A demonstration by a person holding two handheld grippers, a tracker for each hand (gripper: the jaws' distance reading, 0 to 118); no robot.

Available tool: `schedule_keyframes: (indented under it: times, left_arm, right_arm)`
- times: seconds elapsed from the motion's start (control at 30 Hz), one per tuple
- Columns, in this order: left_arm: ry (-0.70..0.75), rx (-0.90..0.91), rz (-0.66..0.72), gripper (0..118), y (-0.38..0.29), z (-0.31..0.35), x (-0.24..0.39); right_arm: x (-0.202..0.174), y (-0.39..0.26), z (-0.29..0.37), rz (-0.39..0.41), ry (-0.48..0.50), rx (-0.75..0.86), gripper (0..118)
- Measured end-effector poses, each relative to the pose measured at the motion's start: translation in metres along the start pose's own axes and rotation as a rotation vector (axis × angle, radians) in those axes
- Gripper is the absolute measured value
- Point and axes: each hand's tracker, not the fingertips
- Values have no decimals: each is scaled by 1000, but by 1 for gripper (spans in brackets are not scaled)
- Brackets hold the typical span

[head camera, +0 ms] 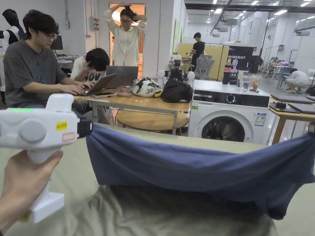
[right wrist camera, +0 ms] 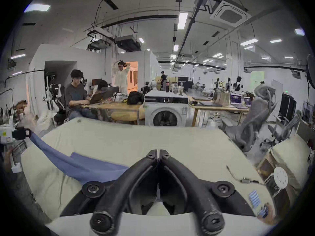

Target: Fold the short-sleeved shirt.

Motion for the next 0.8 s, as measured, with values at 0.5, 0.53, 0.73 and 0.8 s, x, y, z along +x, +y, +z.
schedule_keyframes:
  times: [0.5, 0.53, 0.73, 0.8]
  left_arm:
    - [24, -320, 132, 3, -241, 116, -20]
    - [29, -377, 138, 3, -250, 113, -21]
    - [39, -378, 157, 79, -263, 108, -27]
    - [14, -332, 141, 81, -254, 112, -22]
  right_arm:
    - [-6, -280, 130, -25, 61, -388, 0]
    - [-6, -290, 129, -42, 78, -429, 0]
    - [3, -312, 125, -62, 52, -440, 53]
    - [4, -308, 126, -54, 38, -396, 61]
